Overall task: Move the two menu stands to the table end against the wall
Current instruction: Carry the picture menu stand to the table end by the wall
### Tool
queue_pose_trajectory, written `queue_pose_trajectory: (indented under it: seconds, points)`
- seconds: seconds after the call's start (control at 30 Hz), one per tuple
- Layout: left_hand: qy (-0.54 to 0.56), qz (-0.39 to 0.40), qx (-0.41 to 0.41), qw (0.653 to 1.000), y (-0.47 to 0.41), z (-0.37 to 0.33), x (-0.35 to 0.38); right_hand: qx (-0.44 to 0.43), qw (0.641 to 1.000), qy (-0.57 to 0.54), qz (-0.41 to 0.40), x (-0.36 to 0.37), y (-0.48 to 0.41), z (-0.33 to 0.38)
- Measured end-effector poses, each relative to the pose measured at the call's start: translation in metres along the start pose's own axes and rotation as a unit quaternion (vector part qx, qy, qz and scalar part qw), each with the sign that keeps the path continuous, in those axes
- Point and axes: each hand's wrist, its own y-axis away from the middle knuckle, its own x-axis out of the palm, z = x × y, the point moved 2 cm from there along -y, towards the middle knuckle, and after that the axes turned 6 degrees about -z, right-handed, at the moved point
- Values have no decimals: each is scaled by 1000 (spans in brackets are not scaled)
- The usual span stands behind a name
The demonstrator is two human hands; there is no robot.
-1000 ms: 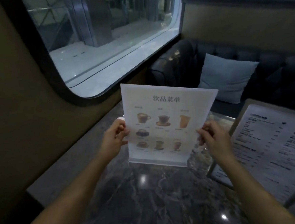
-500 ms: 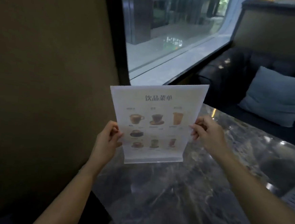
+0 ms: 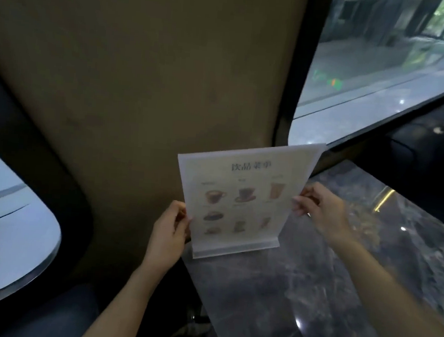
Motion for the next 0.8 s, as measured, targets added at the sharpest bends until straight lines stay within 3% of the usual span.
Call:
queue_pose_trajectory:
  seconds: [0.2, 0.5, 0.8]
  points:
    - [58, -37, -70, 995, 16, 19, -5, 12, 998, 2, 64, 31, -14, -1]
    - [22, -84, -32, 996, 34, 20, -4, 49, 994, 10, 97, 48, -11, 4]
    - [31, -100, -49, 993, 35, 19, 2, 87, 982, 21, 164, 73, -1, -4]
